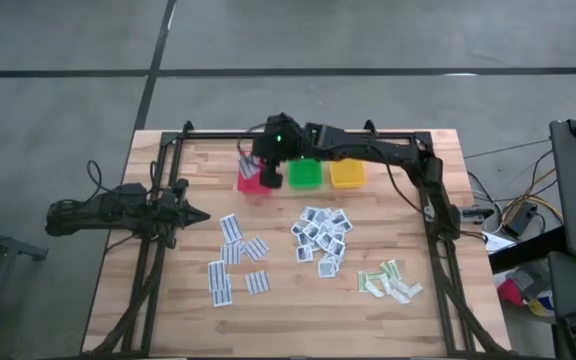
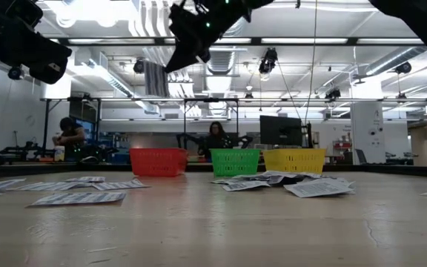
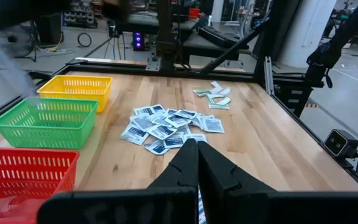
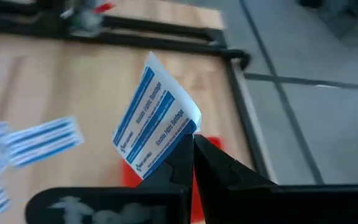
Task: Pick & Place First Aid Supplies
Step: Put the blue bandage into the red basket
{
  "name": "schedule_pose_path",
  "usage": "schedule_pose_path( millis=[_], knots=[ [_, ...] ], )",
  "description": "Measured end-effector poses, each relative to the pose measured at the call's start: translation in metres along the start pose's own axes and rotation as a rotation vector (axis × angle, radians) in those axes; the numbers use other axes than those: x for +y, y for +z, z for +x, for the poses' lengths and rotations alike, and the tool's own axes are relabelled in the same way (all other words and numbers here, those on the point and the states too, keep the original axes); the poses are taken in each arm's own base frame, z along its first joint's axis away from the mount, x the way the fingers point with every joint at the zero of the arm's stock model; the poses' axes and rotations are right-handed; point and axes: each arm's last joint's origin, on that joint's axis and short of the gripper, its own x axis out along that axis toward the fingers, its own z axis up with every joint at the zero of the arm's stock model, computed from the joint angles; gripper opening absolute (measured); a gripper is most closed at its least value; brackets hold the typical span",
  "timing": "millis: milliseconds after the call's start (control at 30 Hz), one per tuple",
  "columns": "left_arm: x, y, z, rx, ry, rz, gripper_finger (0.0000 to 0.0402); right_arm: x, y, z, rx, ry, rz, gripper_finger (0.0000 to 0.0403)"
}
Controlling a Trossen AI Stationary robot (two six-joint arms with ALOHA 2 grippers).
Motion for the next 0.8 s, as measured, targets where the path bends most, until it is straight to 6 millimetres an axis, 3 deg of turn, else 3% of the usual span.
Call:
schedule_pose_path(
  millis=[167,267,567,800],
  knots=[
    [0.0,0.0,0.0,-0.001,0.002,0.0,0.0,-0.025,-0.016,0.017,0.044,-0.032,0.058,0.0008],
    [0.0,0.0,0.0,-0.001,0.007,0.0,0.0,-0.029,-0.027,0.031,0.07,-0.004,0.101,0.0008],
    [0.0,0.0,0.0,-0.001,0.01,0.0,0.0,-0.02,-0.058,0.081,0.162,0.034,0.102,0.0008],
    [0.0,0.0,0.0,-0.001,0.01,0.0,0.0,-0.022,-0.059,0.094,0.183,0.039,0.081,0.0008]
  ],
)
